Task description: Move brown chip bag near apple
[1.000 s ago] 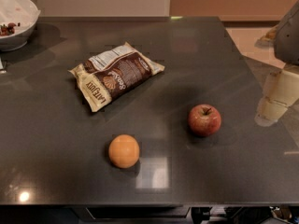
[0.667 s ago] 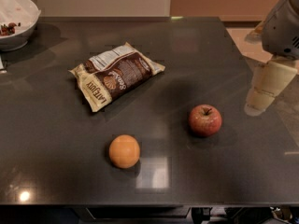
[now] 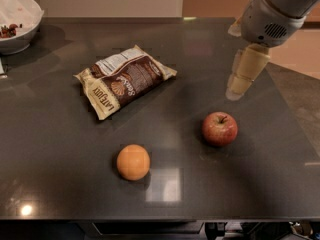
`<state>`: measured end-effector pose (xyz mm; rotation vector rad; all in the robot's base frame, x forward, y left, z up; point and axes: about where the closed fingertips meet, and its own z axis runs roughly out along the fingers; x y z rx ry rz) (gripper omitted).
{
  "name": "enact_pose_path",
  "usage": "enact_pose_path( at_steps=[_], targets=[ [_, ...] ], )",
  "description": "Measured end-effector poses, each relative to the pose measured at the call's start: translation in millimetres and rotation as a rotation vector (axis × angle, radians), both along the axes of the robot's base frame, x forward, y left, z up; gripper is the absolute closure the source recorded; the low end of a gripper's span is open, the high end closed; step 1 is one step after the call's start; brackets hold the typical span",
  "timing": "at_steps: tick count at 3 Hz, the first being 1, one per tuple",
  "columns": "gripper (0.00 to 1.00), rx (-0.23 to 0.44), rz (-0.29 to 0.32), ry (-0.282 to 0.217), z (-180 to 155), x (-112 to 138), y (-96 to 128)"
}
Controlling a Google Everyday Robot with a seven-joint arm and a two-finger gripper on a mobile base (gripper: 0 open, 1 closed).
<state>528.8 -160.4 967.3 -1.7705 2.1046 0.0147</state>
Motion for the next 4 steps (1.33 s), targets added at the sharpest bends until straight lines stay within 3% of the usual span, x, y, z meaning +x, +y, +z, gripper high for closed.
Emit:
enact_pose_path(
  at_steps=[1,3,4],
  targets=[
    [0.00,0.046,0.006,-0.010,-14,43,28],
    [0.00,0.188,-0.001,0.048,-54,108,86],
    [0.00,0.245,0.052,0.071,-79,127,112]
  ],
)
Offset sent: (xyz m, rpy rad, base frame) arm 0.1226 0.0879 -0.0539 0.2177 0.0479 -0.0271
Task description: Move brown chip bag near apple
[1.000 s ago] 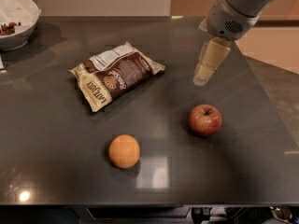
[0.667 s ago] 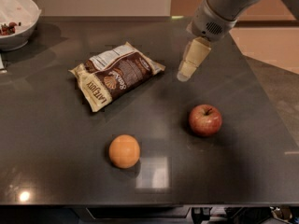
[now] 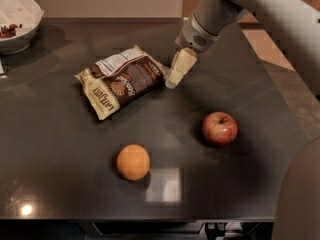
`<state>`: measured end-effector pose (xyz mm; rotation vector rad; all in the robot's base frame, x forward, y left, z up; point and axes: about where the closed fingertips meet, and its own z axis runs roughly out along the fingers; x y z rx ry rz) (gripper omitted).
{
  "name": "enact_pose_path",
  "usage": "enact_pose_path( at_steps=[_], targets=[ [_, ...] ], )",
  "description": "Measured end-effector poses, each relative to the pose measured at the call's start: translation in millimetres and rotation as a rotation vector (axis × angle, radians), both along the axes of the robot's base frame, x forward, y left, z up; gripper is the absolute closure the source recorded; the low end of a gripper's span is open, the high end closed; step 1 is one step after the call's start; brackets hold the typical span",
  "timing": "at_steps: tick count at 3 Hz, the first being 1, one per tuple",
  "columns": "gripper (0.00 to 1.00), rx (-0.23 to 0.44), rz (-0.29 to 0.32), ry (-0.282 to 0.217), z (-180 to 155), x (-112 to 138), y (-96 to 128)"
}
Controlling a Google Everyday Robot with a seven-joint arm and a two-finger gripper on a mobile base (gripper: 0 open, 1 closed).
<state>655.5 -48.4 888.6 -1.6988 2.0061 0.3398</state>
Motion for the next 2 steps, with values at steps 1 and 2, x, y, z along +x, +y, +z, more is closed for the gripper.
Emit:
enact_pose_path(
  at_steps=[1,2],
  targets=[
    [0.00,0.051,0.084,0.000,-23,9,24],
    [0.00,0.071,0.149,-0.013,-43,14,43]
  ],
)
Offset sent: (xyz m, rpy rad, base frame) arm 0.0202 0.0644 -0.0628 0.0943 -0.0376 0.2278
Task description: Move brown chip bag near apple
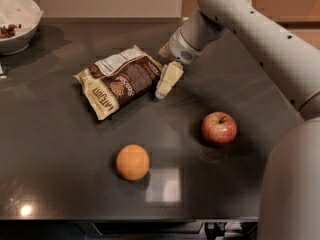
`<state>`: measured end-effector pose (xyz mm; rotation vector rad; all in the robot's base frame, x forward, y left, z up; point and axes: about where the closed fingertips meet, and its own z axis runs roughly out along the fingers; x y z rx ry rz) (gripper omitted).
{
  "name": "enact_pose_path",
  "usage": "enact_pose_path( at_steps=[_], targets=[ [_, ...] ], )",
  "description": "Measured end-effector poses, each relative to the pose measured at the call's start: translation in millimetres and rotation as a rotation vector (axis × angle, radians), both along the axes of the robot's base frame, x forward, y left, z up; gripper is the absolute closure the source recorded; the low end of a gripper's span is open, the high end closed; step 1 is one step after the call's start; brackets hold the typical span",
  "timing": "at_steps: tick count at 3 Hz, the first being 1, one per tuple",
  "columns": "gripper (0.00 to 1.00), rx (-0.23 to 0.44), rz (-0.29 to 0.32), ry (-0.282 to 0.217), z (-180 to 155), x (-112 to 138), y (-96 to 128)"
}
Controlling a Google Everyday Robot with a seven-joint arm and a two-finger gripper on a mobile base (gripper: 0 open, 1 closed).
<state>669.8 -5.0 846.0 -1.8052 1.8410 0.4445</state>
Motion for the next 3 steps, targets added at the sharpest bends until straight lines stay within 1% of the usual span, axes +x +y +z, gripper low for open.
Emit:
enact_pose_path(
  at_steps=[1,2,3],
  targets=[
    [0.00,-0.003,0.018,0.001,-11,9,14],
    [0.16,-0.023,-0.009,0.029,-12,19,18],
    [0.41,-0.027,-0.041,0.056,-4,21,15]
  ],
)
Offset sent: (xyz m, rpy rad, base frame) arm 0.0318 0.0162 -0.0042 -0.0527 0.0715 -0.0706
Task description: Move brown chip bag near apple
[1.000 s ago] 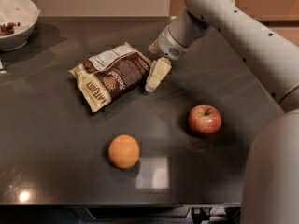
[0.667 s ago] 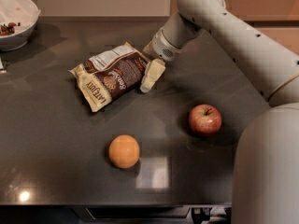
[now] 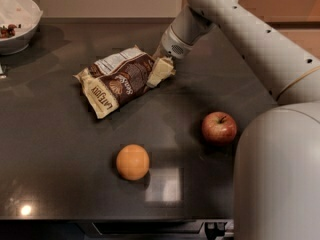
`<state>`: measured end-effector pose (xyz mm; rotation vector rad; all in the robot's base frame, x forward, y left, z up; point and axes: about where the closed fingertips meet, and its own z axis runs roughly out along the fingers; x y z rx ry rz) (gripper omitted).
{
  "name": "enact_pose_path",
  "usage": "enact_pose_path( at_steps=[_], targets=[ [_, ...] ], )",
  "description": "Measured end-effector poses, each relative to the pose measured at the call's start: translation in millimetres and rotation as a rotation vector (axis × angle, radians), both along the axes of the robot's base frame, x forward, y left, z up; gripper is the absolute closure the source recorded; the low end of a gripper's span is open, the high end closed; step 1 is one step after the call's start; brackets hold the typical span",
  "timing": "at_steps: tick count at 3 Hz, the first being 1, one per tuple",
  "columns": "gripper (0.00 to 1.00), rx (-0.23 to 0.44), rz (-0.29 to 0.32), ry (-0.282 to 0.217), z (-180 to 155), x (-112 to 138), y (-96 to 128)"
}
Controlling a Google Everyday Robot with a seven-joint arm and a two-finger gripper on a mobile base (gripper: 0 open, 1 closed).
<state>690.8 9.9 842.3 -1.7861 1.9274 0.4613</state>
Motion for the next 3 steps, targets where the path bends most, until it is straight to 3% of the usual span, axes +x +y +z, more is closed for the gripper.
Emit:
enact_pose_path(
  at_steps=[2,3],
  targets=[
    [0.87,0.023,-0.019,0.010,24,-20,-15],
    [1.00,0.047,0.030,-0.006,41,-37,-33]
  ],
)
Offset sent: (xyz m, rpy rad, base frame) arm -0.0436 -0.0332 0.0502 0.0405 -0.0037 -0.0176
